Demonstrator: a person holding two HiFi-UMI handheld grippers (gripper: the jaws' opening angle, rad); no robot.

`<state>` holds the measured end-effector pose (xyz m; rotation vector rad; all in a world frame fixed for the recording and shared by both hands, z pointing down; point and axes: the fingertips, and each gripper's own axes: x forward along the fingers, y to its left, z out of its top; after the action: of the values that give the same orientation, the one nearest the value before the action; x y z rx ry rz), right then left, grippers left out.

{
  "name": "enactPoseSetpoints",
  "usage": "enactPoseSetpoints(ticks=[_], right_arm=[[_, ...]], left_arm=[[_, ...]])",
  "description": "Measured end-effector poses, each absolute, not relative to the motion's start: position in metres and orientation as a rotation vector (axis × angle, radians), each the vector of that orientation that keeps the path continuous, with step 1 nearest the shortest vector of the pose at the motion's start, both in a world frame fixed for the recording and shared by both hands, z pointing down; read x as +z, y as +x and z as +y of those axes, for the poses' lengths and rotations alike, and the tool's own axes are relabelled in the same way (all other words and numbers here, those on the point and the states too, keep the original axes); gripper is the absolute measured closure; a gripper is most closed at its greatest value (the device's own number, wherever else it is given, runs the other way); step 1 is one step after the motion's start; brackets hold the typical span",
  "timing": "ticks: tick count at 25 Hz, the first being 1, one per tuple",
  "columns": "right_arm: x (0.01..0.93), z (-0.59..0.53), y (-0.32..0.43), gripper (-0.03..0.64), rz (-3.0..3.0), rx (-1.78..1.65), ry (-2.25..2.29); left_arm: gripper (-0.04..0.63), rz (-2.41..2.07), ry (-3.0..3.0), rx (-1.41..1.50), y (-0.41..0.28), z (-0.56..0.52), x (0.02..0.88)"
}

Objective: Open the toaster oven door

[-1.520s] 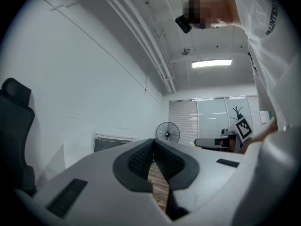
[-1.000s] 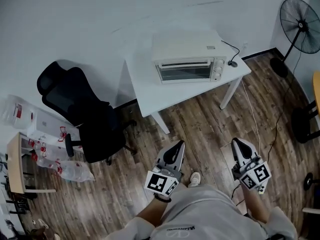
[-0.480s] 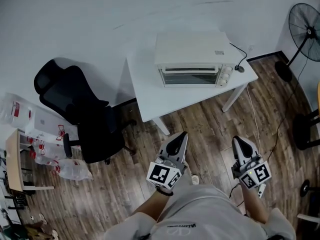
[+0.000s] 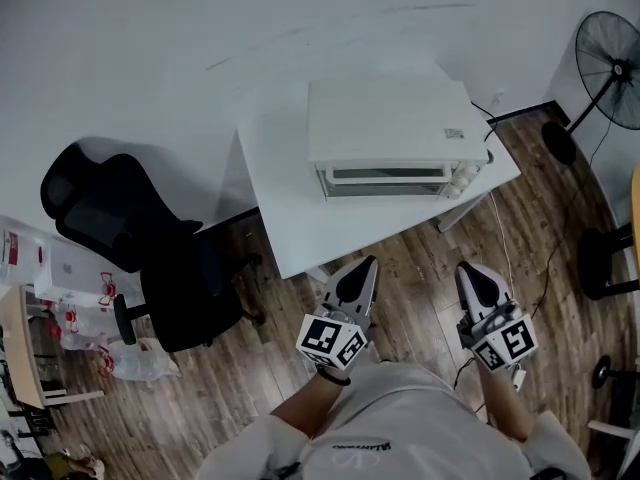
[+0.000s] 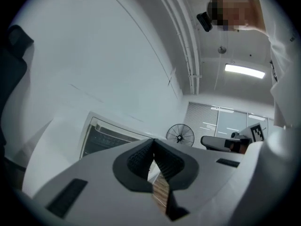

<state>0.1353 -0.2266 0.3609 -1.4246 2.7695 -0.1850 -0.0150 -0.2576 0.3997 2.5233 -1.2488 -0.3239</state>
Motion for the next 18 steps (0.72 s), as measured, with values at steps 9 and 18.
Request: enactPoseSetpoints(ticks=[9, 18], right_arm=[[0.369, -0.301, 0.100, 0.598, 2.828, -0.150, -1.486], [0.382, -0.348, 0.085, 0.598, 2.894, -0.155, -1.466]], left_arm=[[0.586, -1.052, 2.252, -0.468, -0.019, -0.327, 0.439], [0.584, -0.947, 2.050, -0.618, -0.013, -0.370, 0.454]])
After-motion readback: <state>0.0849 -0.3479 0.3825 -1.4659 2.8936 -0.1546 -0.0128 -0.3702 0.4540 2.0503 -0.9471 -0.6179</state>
